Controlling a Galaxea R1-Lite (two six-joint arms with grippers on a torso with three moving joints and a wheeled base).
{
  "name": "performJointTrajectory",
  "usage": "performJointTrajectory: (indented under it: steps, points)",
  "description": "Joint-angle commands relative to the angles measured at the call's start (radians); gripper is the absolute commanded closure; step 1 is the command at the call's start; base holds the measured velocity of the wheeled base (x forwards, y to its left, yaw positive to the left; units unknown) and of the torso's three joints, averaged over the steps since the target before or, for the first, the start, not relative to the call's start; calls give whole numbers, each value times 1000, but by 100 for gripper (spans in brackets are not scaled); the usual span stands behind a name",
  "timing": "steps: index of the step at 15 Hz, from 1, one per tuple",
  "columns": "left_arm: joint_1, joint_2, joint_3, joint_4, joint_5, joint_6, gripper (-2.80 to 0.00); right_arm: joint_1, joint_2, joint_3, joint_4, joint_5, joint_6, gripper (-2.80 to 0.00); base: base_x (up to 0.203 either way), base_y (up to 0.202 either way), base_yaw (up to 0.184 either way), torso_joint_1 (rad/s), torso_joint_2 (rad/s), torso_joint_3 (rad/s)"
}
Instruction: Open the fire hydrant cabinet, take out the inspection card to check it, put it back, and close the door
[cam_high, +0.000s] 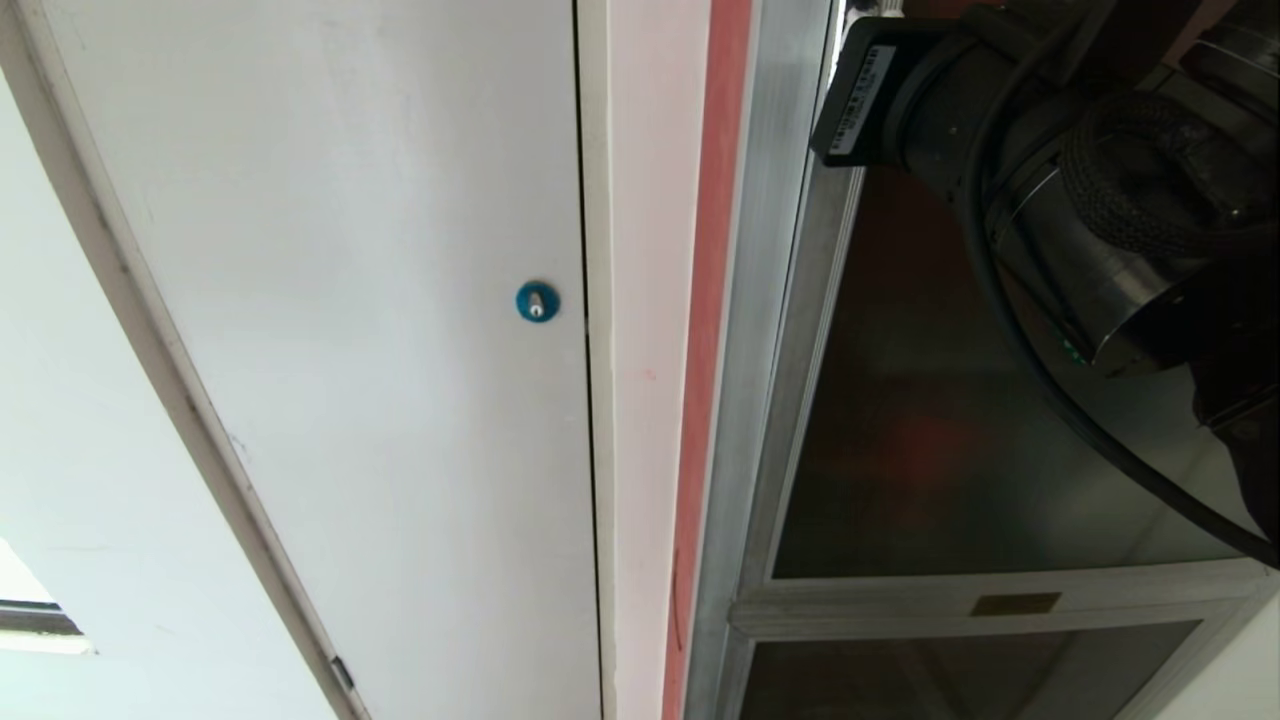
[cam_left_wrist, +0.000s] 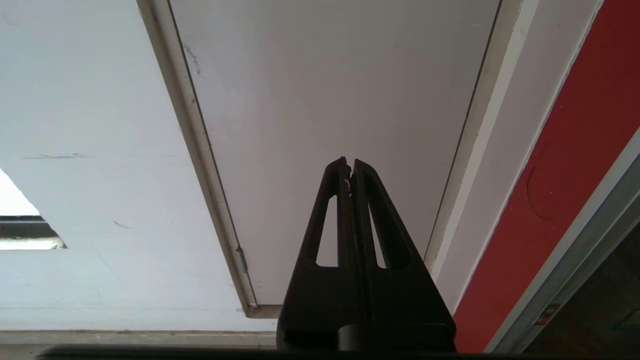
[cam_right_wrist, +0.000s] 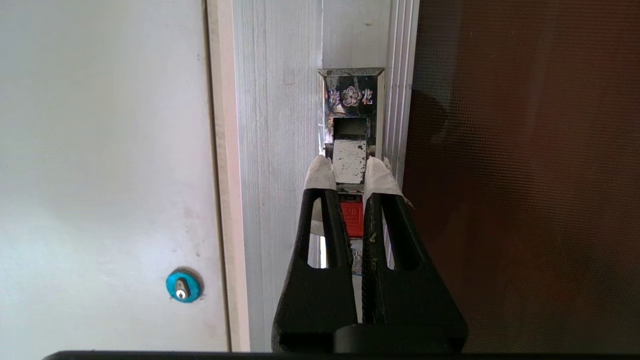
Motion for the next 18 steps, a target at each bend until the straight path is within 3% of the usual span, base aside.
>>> performJointTrajectory:
  steps: [1, 18]
  points:
    - [0, 1, 12, -1, 0, 0, 0, 5, -22, 5, -6, -4, -2, 0, 0, 0, 0, 0, 0, 0]
    - [0, 1, 11, -1, 0, 0, 0, 32, -156, 128, -7, -5, -1, 0, 0, 0, 0, 0, 0, 0]
